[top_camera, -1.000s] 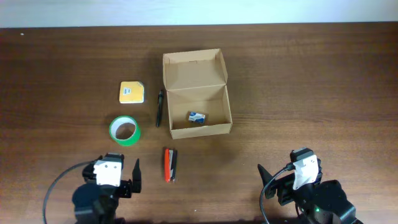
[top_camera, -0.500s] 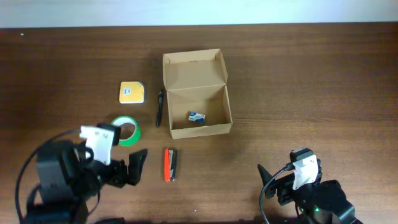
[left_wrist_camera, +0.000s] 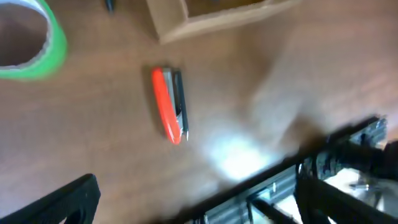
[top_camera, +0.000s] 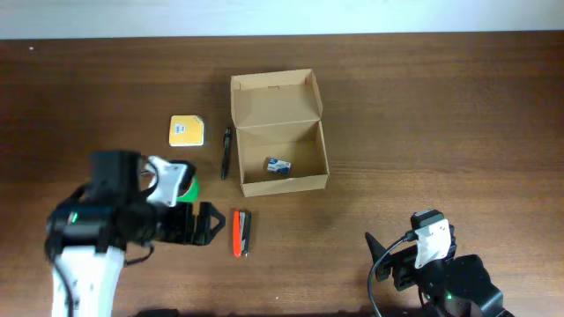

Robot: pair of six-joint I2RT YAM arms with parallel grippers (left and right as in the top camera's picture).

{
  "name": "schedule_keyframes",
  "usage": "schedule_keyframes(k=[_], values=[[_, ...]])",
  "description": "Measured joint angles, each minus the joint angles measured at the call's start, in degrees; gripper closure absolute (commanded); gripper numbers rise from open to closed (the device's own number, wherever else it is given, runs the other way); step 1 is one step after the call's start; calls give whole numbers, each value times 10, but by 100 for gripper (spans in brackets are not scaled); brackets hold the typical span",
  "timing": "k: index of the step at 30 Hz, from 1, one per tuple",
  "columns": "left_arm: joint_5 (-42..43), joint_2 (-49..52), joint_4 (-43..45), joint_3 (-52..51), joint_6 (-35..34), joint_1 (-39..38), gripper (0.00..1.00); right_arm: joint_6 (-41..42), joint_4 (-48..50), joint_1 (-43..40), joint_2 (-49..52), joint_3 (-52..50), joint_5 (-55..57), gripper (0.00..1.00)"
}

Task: Pack container
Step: 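Reach the left gripper over the red stapler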

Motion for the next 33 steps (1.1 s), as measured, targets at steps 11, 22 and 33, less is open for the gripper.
schedule_keyframes(k=[11,22,33], values=[[-69,129,8,21,0,-117,0,0,0,0,0,0,0,1],[-98,175,132,-63,-83,-203,0,0,0,0,0,0,0,1],[-135,175,197,-165,-183,-268,0,0,0,0,0,0,0,1]])
